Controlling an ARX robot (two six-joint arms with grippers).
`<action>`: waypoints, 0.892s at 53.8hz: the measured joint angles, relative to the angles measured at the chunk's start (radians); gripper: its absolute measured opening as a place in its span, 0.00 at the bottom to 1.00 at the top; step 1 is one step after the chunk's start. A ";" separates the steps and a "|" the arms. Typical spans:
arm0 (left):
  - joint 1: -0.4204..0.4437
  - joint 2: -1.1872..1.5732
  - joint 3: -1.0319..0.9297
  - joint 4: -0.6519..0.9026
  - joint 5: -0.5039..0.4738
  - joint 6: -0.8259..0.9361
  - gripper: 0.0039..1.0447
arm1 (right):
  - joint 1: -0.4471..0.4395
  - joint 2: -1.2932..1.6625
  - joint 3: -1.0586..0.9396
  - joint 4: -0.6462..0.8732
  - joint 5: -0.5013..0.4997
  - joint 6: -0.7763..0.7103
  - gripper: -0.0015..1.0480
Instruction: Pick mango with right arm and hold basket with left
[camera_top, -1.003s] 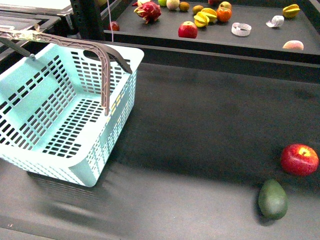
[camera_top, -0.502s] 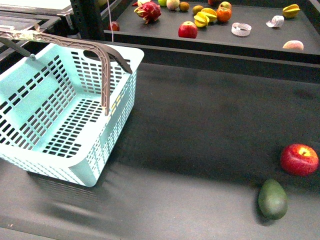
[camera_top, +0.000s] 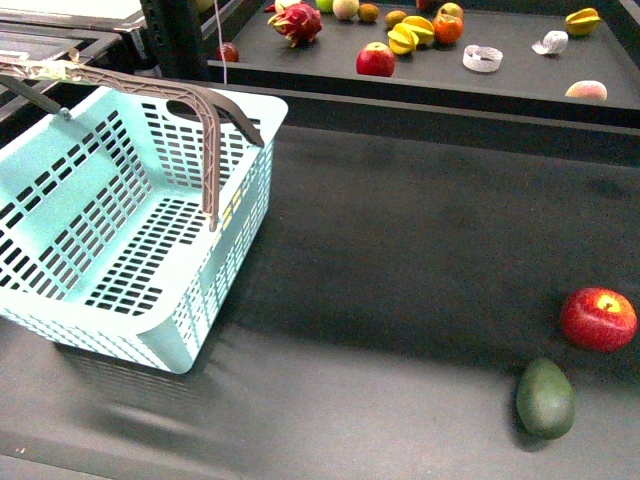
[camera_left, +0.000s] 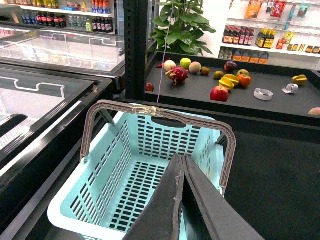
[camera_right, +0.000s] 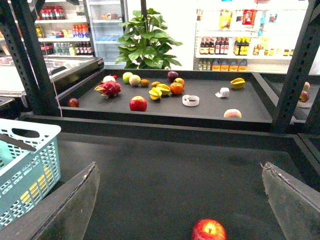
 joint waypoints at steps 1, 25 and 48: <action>0.000 -0.018 0.000 -0.017 0.000 0.000 0.04 | 0.000 0.000 0.000 0.000 0.000 0.000 0.92; 0.000 -0.232 0.000 -0.224 0.000 0.001 0.04 | 0.000 0.000 0.000 0.000 0.000 0.000 0.92; 0.000 -0.454 0.000 -0.479 0.000 0.001 0.04 | 0.000 0.000 0.000 0.000 0.000 0.000 0.92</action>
